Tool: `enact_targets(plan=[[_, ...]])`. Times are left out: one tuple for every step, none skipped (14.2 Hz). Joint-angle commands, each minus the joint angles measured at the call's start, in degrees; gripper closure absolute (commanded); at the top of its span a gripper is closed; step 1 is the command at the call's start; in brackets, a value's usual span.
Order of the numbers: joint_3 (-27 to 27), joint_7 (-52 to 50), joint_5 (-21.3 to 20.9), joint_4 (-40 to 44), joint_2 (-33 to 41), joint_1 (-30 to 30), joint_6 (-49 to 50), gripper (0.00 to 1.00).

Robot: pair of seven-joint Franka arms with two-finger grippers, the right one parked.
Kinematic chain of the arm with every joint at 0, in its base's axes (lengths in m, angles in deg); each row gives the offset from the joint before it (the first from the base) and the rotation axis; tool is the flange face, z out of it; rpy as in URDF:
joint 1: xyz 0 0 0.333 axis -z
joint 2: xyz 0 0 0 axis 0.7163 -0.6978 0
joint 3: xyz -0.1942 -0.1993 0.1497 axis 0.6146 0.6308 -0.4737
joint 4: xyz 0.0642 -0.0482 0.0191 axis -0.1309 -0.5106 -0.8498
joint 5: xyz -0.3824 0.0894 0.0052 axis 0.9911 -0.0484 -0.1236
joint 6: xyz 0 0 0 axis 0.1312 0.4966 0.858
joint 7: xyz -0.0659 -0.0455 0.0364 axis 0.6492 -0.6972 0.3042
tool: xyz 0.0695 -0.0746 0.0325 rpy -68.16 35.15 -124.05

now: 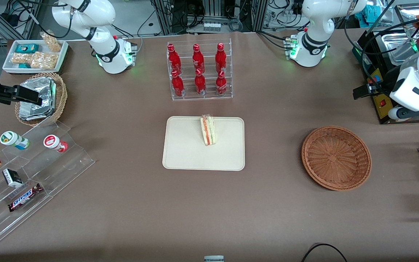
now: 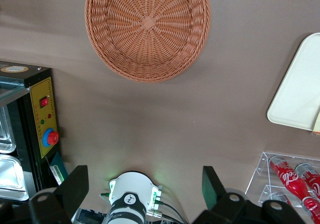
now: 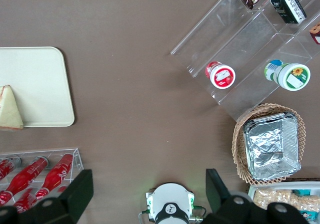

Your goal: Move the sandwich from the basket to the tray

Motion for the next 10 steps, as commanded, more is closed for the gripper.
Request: enact_targets(plan=[[-0.3,-1.3,0.9,-2.0,2.2,-0.1,-1.0,0.0],[-0.3,-2.3,1.0,-1.9,2.2,-0.2,-1.2,0.0],[-0.3,-3.1,1.1,-1.7,2.1,-0.2,-1.3,0.0],[-0.3,-3.2,1.6,-1.5,1.8,-0.3,-1.3,0.0],[-0.3,-3.2,1.7,-1.4,1.7,-0.4,-1.3,0.0],[-0.4,-3.2,1.7,-1.0,1.4,-0.5,-1.3,0.0],[-0.4,-3.5,1.7,0.4,0.3,-0.5,-1.2,0.0],[-0.4,-4.1,1.7,2.0,-1.1,-0.5,-1.0,0.0],[-0.4,-4.2,1.7,2.8,-1.6,-0.5,-1.0,0.0],[-0.4,-4.3,1.7,2.8,-1.6,-0.5,-1.0,0.0]])
